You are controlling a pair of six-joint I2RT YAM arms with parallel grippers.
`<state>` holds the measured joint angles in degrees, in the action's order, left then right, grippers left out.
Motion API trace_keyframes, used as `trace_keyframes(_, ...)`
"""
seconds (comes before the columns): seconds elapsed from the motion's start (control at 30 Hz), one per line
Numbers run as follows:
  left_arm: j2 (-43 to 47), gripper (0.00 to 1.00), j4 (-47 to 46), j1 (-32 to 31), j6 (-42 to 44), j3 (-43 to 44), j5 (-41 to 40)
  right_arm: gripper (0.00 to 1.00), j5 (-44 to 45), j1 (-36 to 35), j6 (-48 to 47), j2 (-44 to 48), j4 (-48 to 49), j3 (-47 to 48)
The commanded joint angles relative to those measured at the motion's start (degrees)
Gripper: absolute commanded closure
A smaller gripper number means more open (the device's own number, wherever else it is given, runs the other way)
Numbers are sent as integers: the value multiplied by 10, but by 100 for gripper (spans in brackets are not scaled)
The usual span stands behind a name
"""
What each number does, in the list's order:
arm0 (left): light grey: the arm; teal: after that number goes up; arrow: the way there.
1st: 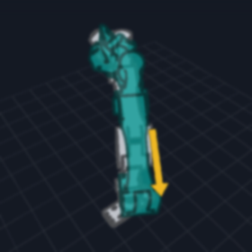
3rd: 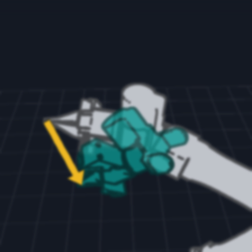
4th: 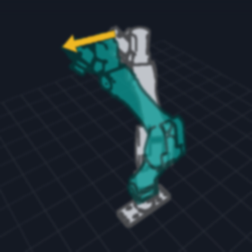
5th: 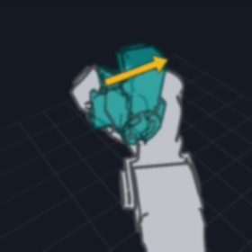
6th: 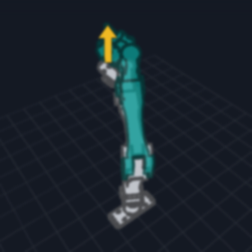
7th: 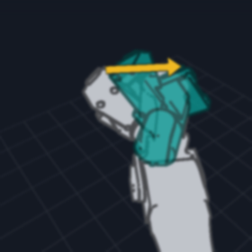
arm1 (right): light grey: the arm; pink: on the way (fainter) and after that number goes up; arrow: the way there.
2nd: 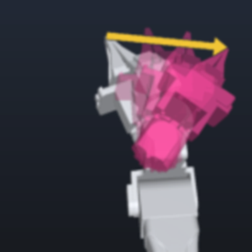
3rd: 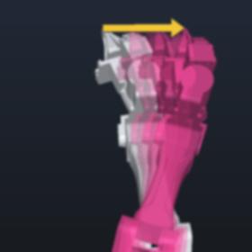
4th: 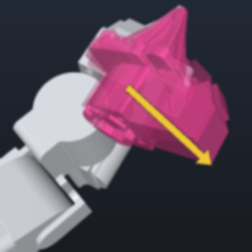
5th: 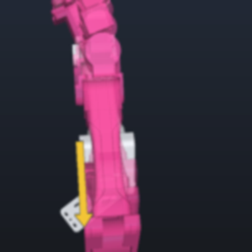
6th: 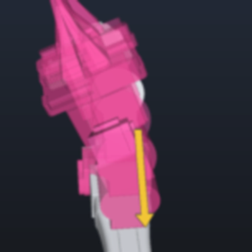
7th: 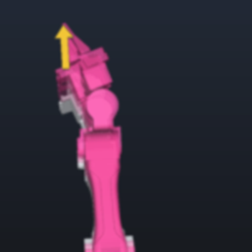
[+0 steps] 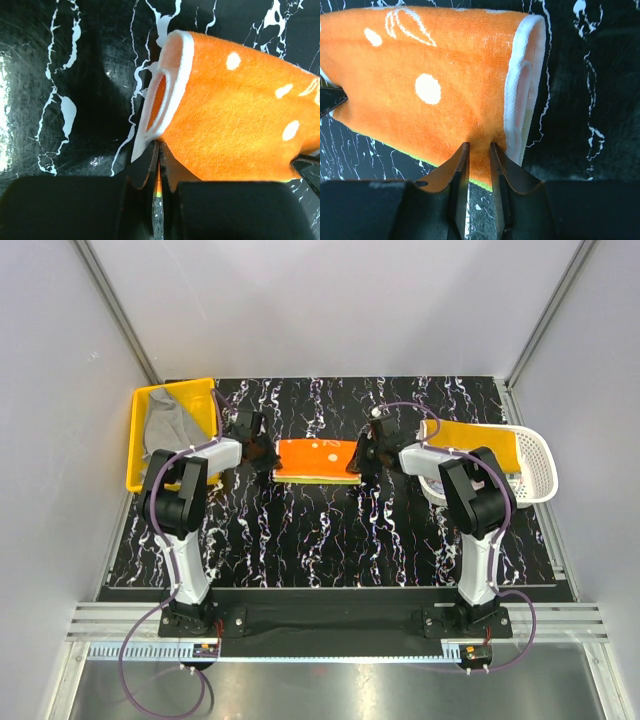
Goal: Fold and stack the towels
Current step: Fold the towel, then neatly place the folded towel into the bin
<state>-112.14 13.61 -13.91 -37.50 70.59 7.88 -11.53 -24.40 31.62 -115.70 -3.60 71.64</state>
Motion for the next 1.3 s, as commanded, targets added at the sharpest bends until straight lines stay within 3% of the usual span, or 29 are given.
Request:
trace_keyframes(0.0, 3, 94, 16, 2, 2, -28, -44, 70, 15, -11, 15, 12, 7, -32)
trace_keyframes(0.23, 36, 96, 18, 1, -3, -83, -63, 71, 20, -23, 13, 30, 9, -75)
trace_keyframes(0.5, 134, 95, 0, 0, -6, -189, -77, 70, 33, -54, 26, 120, 17, -146)
trace_keyframes(0.63, 158, 92, 26, -8, 8, -159, -77, 62, 62, -53, 9, 176, -38, -128)
trace_keyframes(0.77, 169, 88, 76, -44, 22, -104, -98, 47, 127, -52, -1, 198, -80, -106)
trace_keyframes(1.0, 142, 87, 110, -94, 35, -34, -92, 44, 93, -49, 8, 130, -65, -70)
trace_keyframes(1.27, 87, 86, 30, -153, 33, -8, -11, 43, 69, -49, 33, 60, -29, -47)
